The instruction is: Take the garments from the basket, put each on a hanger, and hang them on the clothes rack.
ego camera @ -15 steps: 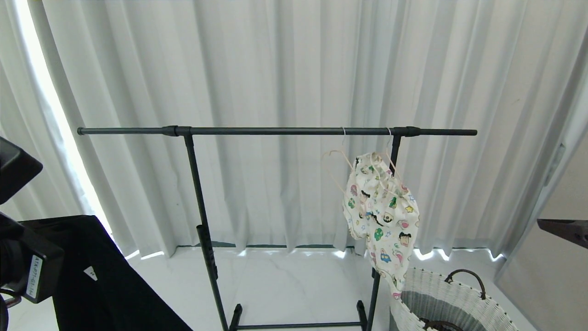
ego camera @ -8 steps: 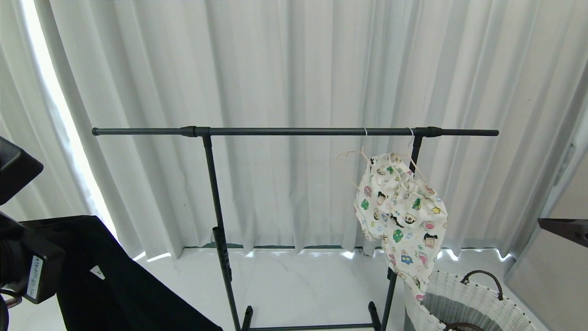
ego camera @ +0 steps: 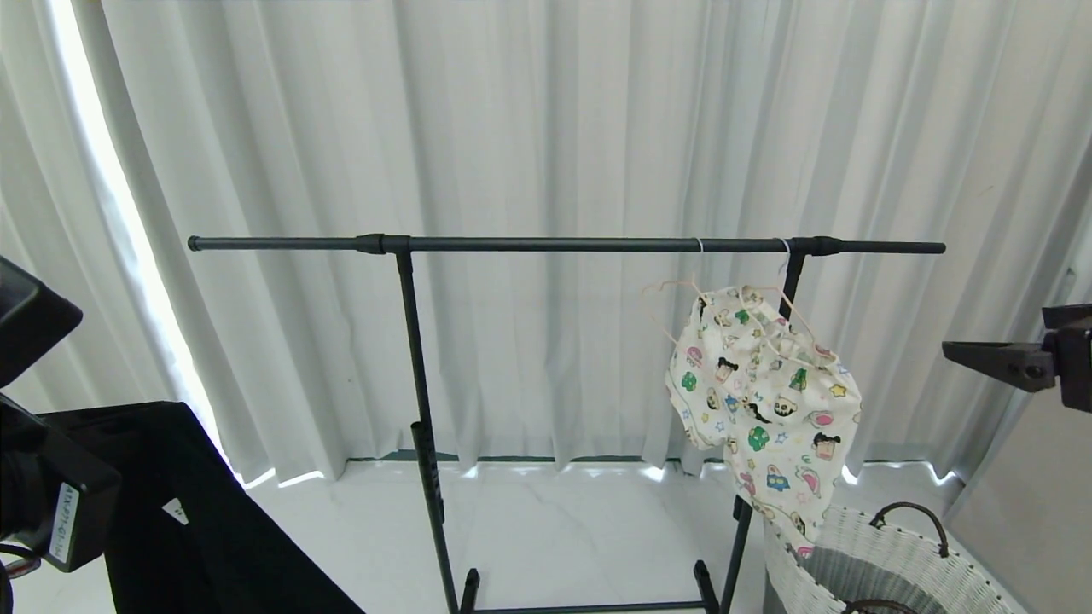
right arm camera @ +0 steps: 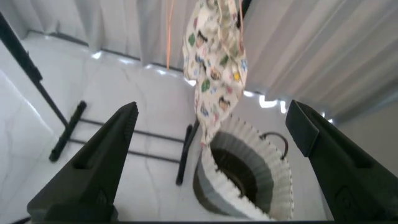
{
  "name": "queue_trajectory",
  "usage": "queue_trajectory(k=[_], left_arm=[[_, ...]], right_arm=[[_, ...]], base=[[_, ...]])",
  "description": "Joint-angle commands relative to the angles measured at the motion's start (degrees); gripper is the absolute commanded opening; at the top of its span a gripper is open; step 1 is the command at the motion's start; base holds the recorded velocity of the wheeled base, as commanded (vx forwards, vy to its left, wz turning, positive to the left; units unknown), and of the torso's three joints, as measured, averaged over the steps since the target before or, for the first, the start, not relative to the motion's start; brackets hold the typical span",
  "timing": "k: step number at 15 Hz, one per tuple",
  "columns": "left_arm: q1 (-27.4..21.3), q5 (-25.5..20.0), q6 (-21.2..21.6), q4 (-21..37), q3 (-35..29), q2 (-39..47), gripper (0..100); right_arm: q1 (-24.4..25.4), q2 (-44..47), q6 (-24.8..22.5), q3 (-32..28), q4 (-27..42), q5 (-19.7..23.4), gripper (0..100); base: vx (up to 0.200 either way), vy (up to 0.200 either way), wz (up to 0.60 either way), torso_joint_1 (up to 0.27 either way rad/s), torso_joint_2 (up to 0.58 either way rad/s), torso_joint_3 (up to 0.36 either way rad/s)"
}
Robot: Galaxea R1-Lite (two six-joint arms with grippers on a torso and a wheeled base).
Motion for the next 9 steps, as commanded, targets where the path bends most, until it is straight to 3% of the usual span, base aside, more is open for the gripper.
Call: queue_trajectory(k=[1, 9], left_arm=[[-0.06, 0.01, -0.03, -0.03, -0.02, 0.03, 0], [-0.33, 0.01, -0.03, -0.03, 0.16, 0.03, 0]], right_arm=[[0.03, 1.86, -0.05, 0.0, -0.97, 1.06, 100], [0.91, 3.97, -0.14, 0.7, -1.94, 2.29, 100]], base=[[0.2, 0.0, 0.0, -0.002, 0.0, -0.002], [0.2, 0.0, 0.0, 0.004, 0.0, 0.001]])
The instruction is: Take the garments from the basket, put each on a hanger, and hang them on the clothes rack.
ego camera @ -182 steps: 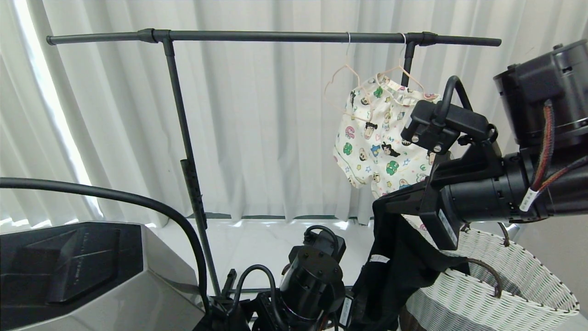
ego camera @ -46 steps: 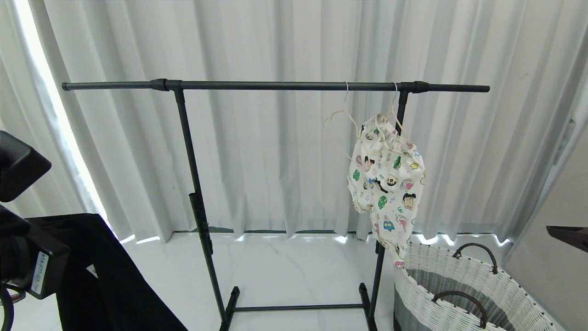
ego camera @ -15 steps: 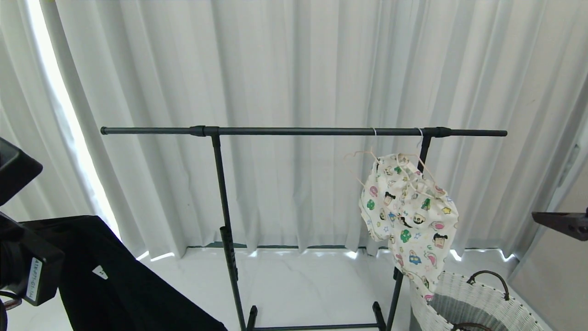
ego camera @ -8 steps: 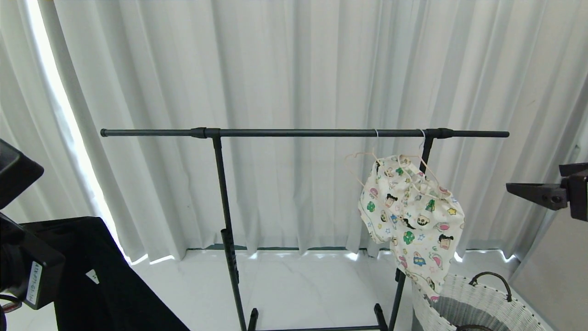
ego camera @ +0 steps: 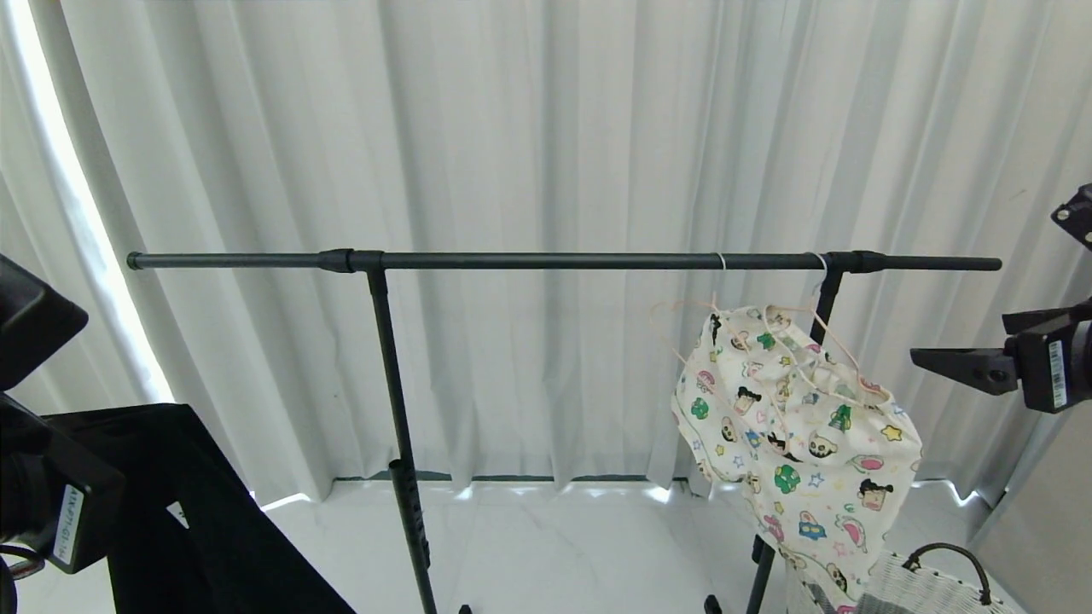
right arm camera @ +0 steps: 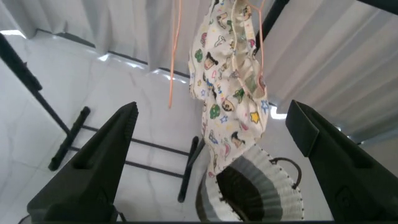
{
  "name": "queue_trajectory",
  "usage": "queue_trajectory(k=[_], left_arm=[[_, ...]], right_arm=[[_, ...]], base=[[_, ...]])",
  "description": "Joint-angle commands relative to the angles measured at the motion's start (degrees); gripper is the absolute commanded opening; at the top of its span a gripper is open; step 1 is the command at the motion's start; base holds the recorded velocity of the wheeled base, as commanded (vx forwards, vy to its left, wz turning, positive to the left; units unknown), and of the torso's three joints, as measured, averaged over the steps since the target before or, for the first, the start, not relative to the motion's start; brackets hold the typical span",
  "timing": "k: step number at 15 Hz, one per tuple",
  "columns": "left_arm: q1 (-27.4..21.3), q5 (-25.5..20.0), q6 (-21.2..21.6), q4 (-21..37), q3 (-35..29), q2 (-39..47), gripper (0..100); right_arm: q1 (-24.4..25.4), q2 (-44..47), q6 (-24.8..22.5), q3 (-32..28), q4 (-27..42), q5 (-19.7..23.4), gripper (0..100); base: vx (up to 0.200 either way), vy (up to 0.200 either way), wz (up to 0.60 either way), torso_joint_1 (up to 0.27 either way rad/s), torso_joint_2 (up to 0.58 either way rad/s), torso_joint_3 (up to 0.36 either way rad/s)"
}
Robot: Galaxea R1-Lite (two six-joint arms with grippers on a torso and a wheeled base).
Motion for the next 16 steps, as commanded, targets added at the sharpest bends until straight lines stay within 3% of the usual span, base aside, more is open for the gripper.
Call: queue_trajectory(k=[1, 6, 9, 13, 16], left_arm=[[-0.08, 0.03, -0.01, -0.01, -0.01, 0.1, 0], [-0.08, -0.05, -0.27, -0.01, -0.01, 0.1, 0], [-0.87, -0.05, -0.45, -0.01, -0.1, -0.34, 0], [-0.96, -0.05, -0.45, -0.01, -0.19, -0.87, 0], [-1.05, -0.05, -0.54, -0.28, -0.1, -1.84, 0]], right_arm=[[0.47, 1.01, -0.01, 1.05, -0.97, -0.02, 100], [0.56, 2.85, 0.16, 5.01, -4.84, -0.2, 100], [1.35, 5.22, 0.25, 5.97, -5.37, -0.02, 100], [3.64, 12.7, 0.43, 7.56, -13.8, -0.37, 100], [5.84, 16.12, 1.57, 9.14, -15.03, -0.29, 100]], base=[[0.2, 0.0, 0.0, 0.007, 0.01, 0.002], [0.2, 0.0, 0.0, 0.0, 0.0, 0.004], [0.0, 0.0, 0.0, 0.0, 0.0, 0.0], [0.0, 0.0, 0.0, 0.0, 0.0, 0.0], [0.0, 0.0, 0.0, 0.0, 0.0, 0.0]])
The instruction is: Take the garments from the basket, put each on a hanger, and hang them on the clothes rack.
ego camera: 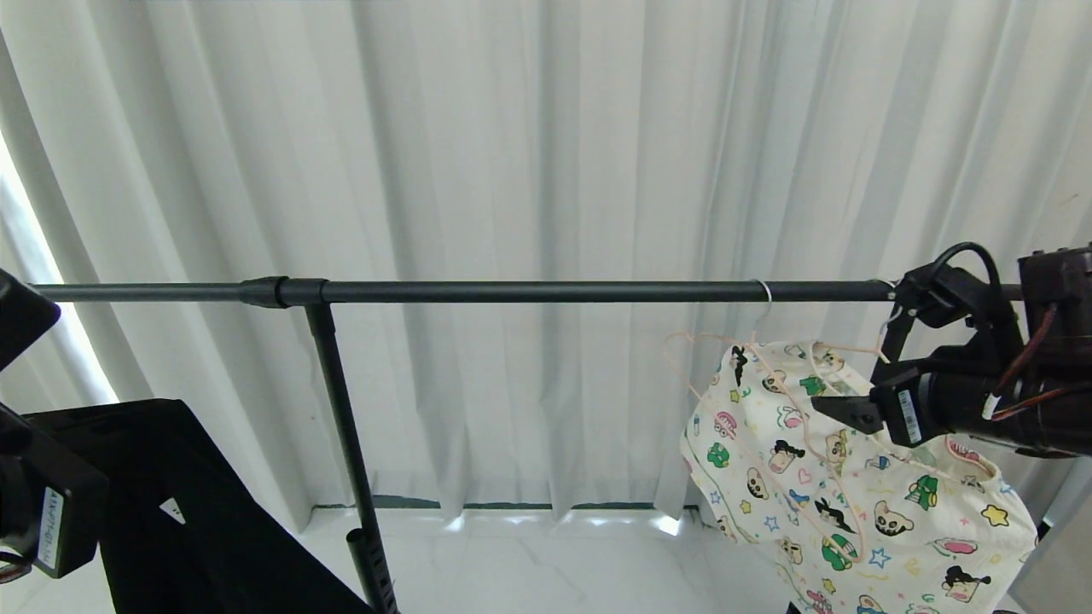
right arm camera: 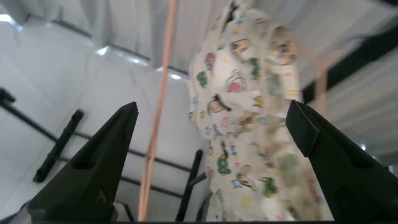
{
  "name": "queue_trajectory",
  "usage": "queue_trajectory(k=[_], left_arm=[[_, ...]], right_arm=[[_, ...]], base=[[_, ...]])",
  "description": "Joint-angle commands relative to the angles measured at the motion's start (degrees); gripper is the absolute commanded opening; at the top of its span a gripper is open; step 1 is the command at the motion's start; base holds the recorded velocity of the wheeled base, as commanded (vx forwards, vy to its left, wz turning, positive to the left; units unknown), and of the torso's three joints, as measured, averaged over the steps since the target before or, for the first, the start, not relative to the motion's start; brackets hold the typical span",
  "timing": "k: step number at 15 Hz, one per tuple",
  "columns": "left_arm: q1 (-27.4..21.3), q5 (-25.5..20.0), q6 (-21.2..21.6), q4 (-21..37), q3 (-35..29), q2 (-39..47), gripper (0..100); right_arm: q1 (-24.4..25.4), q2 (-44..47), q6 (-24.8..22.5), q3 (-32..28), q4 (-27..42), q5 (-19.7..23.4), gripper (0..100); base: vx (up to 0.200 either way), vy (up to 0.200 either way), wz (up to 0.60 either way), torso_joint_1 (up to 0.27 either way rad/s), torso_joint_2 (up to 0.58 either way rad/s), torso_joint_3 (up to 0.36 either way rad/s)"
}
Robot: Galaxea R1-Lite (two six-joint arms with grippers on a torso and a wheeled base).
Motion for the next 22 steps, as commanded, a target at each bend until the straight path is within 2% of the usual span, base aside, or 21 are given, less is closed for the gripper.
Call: queue_trajectory(k=[1, 2, 4, 10, 12, 17, 18, 22], left_arm=[[-0.17, 0.03, 0.07, -0.09, 0.07, -0.68, 0], [-0.35, 0.03, 0.07, -0.09, -0.02, -0.77, 0], [-0.35, 0.03, 0.07, -0.09, 0.07, -1.12, 0], [-0.35, -0.06, 0.16, -0.09, 0.07, -1.12, 0], [-0.35, -0.06, 0.16, -0.09, 0.16, -1.12, 0], [-0.35, -0.06, 0.34, -0.09, 0.16, -0.77, 0], [-0.35, -0.06, 0.34, -0.09, 0.16, -0.77, 0], [-0.35, -0.06, 0.25, -0.09, 0.16, -0.86, 0]], right_arm=[[1.51, 3.36, 1.16, 0.48, -0.06, 0.13, 100], [2.48, 5.74, 3.54, 0.04, -1.38, 0.13, 100], [2.56, 9.51, 3.89, 0.22, -5.69, 0.13, 100], [2.56, 15.4, 4.77, 0.13, -7.97, 0.31, 100], [2.65, 18.13, 5.38, 0.04, -10.79, 0.31, 100], [3.71, 18.66, 7.05, 0.04, -11.49, 0.57, 100], [3.79, 18.74, 7.14, 0.04, -11.58, 0.66, 0], [4.23, 18.83, 7.05, -0.05, -11.58, 0.57, 0]], base=[[0.0, 0.0, 0.0, 0.0, 0.0, 0.0], [0.0, 0.0, 0.0, 0.0, 0.0, 0.0], [0.0, 0.0, 0.0, 0.0, 0.0, 0.0], [0.0, 0.0, 0.0, 0.0, 0.0, 0.0], [0.0, 0.0, 0.0, 0.0, 0.0, 0.0], [0.0, 0.0, 0.0, 0.0, 0.0, 0.0], [0.0, 0.0, 0.0, 0.0, 0.0, 0.0], [0.0, 0.0, 0.0, 0.0, 0.0, 0.0]])
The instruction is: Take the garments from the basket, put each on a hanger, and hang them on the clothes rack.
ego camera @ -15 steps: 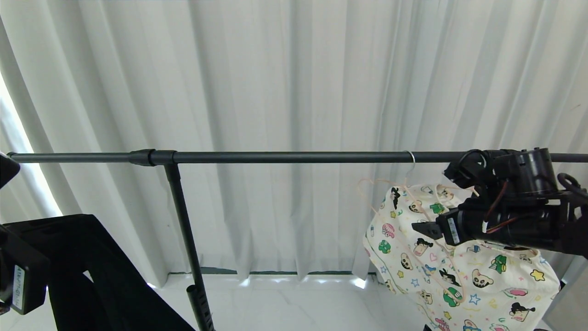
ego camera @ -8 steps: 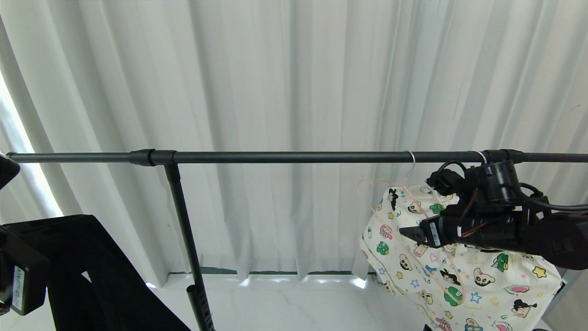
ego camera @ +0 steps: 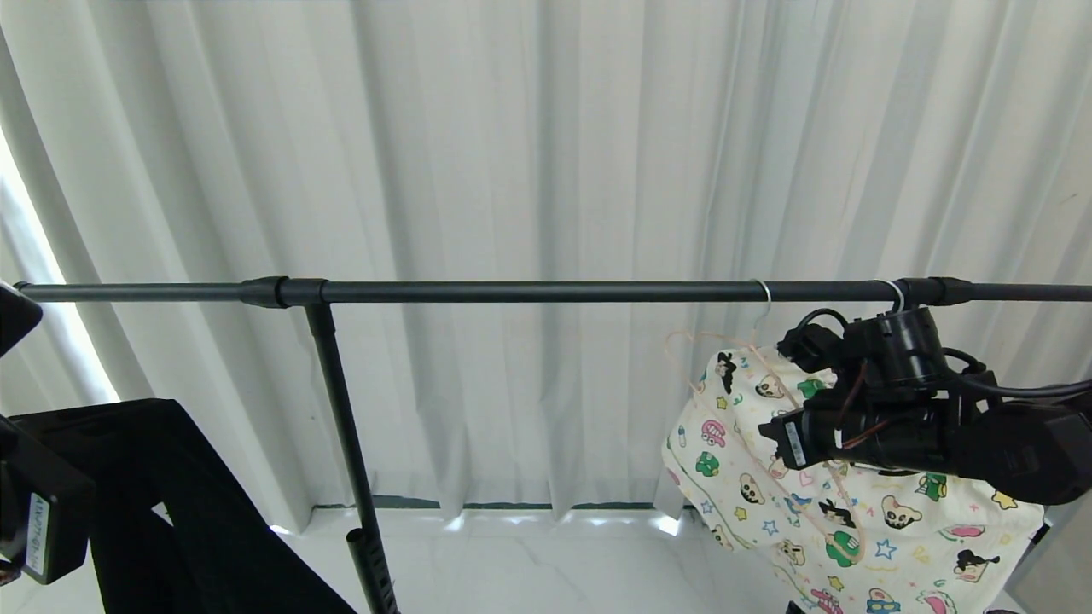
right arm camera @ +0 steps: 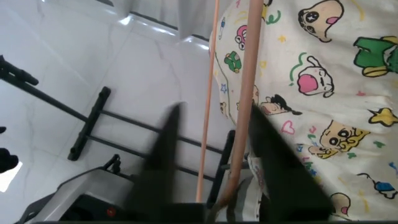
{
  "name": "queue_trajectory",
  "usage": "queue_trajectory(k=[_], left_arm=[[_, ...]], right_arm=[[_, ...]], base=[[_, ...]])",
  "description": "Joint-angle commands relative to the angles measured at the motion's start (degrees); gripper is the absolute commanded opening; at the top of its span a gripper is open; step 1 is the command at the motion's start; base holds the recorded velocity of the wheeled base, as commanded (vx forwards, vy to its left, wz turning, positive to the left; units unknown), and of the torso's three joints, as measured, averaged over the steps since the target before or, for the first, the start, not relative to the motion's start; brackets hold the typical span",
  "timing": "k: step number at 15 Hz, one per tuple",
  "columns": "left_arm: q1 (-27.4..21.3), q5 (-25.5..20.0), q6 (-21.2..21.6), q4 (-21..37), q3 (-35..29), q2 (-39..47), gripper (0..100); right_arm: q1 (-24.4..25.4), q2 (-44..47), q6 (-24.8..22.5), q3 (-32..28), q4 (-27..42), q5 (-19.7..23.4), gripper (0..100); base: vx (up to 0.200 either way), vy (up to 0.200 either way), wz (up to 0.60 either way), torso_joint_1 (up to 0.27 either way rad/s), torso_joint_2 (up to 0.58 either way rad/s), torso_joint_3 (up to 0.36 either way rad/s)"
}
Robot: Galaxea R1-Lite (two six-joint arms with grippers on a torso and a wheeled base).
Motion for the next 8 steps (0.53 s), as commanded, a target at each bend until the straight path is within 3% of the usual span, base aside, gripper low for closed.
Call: queue_trajectory(k=[1, 8], left_arm=[[-0.01, 0.02, -0.01, -0.01, -0.01, 0.09, 0], [-0.01, 0.02, -0.09, -0.01, 0.16, -0.35, 0]], right_arm=[[0.08, -0.16, 0.0, -0.18, -0.03, 0.02, 0], [0.08, -4.56, 2.46, -0.62, -0.03, -0.24, 0]], base=[[0.0, 0.0, 0.0, 0.0, 0.0, 0.0], [0.0, 0.0, 0.0, 0.0, 0.0, 0.0]])
